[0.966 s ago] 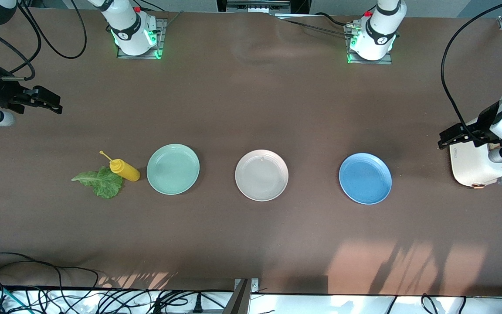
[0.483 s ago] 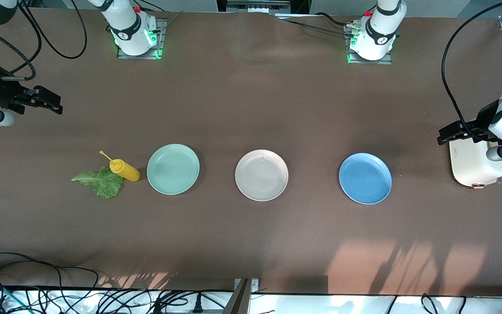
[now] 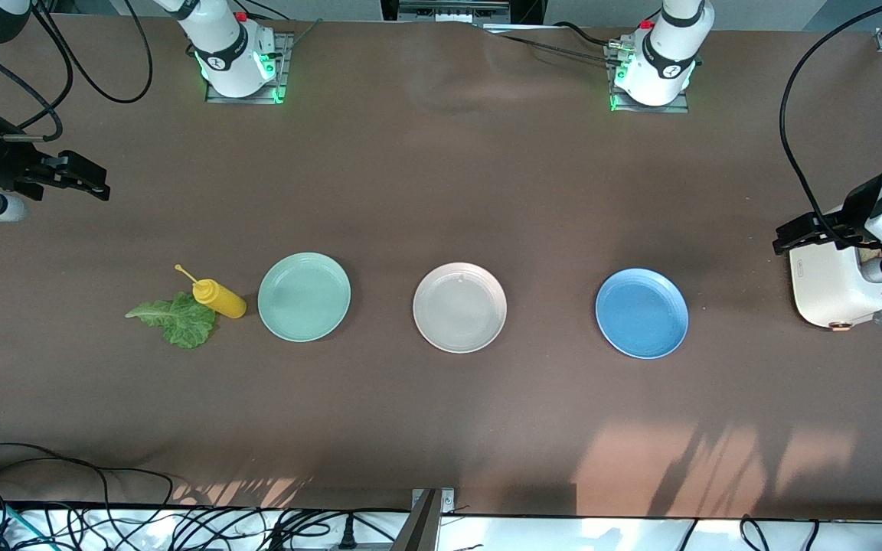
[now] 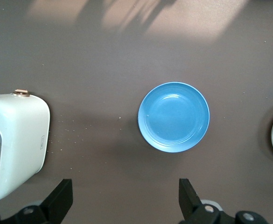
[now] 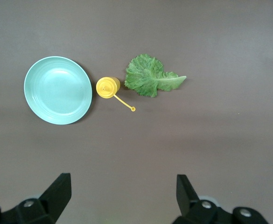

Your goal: Make sandwich on beige plate with both arms

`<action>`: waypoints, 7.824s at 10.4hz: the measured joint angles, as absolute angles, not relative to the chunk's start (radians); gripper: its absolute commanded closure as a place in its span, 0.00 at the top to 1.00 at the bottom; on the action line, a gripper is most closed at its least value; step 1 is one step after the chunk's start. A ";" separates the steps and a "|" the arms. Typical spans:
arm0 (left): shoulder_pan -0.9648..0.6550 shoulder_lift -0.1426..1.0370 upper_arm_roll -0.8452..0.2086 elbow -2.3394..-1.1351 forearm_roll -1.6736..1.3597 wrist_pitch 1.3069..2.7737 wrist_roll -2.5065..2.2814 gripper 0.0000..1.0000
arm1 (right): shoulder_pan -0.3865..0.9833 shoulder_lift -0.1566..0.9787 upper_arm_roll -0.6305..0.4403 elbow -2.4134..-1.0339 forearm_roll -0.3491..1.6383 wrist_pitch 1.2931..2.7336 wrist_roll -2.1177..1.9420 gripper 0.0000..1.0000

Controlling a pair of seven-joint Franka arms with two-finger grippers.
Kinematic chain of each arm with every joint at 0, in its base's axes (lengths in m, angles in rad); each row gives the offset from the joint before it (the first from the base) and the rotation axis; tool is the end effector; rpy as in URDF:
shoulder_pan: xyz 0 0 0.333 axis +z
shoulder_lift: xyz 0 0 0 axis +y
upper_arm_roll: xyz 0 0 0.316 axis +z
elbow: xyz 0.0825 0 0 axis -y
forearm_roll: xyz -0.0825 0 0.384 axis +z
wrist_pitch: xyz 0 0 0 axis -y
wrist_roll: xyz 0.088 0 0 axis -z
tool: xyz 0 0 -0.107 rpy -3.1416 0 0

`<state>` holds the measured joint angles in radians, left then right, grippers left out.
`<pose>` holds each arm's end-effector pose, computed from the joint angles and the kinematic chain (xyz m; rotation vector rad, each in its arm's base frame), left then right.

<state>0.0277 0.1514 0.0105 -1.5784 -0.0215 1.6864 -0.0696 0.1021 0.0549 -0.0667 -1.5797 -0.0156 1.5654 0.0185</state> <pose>0.6044 0.0206 0.5429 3.1170 0.1726 -0.0682 0.5682 0.0194 0.5891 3.1185 0.0270 -0.1069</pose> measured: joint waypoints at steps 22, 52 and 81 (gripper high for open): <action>0.028 0.159 0.010 -1.593 -0.021 1.684 -0.071 1.00 | 0.096 0.056 -0.070 -1.580 -0.004 1.565 0.019 1.00; 0.027 0.168 0.008 -1.598 -0.021 1.683 -0.071 1.00 | 0.094 0.060 -0.072 -1.580 -0.004 1.565 0.019 1.00; 0.383 0.391 0.018 -1.594 0.242 1.687 0.434 0.98 | 0.091 0.061 -0.075 -1.579 -0.004 1.565 0.019 1.00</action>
